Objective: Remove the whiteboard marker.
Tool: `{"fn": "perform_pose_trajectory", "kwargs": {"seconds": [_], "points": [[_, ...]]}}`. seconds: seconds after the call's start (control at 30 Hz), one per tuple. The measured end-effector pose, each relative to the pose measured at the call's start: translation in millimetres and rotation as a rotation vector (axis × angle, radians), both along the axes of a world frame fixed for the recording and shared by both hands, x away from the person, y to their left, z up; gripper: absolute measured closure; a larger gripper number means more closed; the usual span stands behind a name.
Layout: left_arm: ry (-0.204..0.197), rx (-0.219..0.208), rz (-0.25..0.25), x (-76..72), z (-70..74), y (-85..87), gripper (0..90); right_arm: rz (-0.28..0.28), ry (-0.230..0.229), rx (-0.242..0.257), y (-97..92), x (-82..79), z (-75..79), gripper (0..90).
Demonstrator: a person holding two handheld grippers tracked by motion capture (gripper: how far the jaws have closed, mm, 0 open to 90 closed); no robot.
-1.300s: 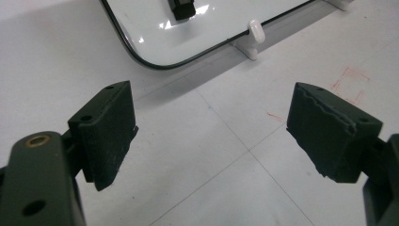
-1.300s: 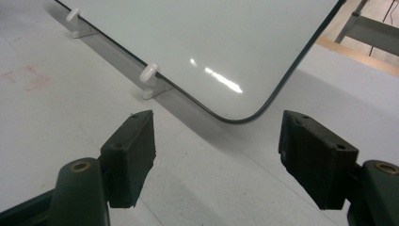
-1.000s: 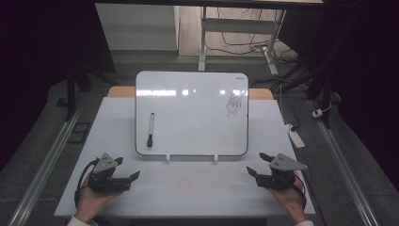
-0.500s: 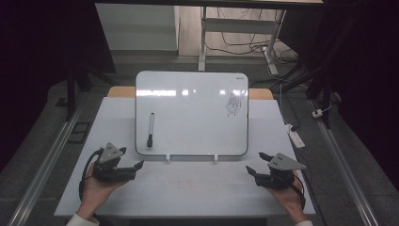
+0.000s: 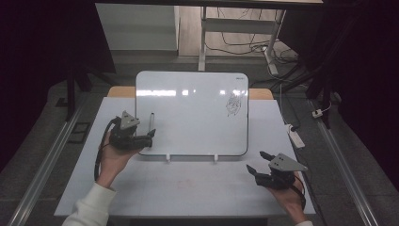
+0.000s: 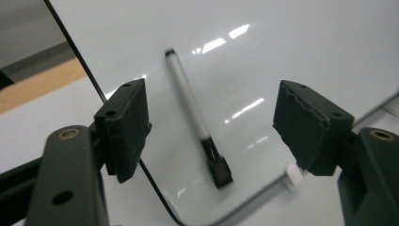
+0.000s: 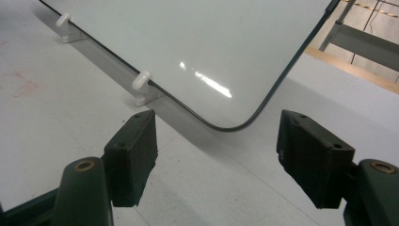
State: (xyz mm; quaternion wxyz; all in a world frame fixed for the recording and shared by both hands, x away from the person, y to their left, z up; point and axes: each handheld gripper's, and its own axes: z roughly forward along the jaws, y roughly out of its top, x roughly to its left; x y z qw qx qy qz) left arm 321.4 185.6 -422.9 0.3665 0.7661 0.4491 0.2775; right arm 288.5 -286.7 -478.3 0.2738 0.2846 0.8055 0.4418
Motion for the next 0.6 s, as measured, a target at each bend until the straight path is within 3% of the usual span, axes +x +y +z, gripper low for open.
{"fn": "perform_pose_trajectory", "kwargs": {"seconds": [0.13, 0.23, 0.37, 0.6], "points": [[-0.018, 0.024, 0.025, 13.4, -1.3, -5.7, 32.3, -0.003, 0.001, -0.002, 0.5, 0.3, -0.9, 29.0], [-0.010, 0.022, 0.040, 23.1, -6.2, -8.7, 35.5, -0.004, 0.000, -0.009, 2.2, 0.3, -1.7, 29.0], [0.004, 0.049, 0.076, 33.5, -13.0, -11.8, 41.7, -0.001, -0.002, -0.021, 5.5, 0.6, -2.9, 29.1], [0.003, 0.023, 0.106, 44.3, -19.5, -10.1, 52.3, 0.001, -0.003, -0.032, 6.9, 1.1, -5.2, 29.3]]}}
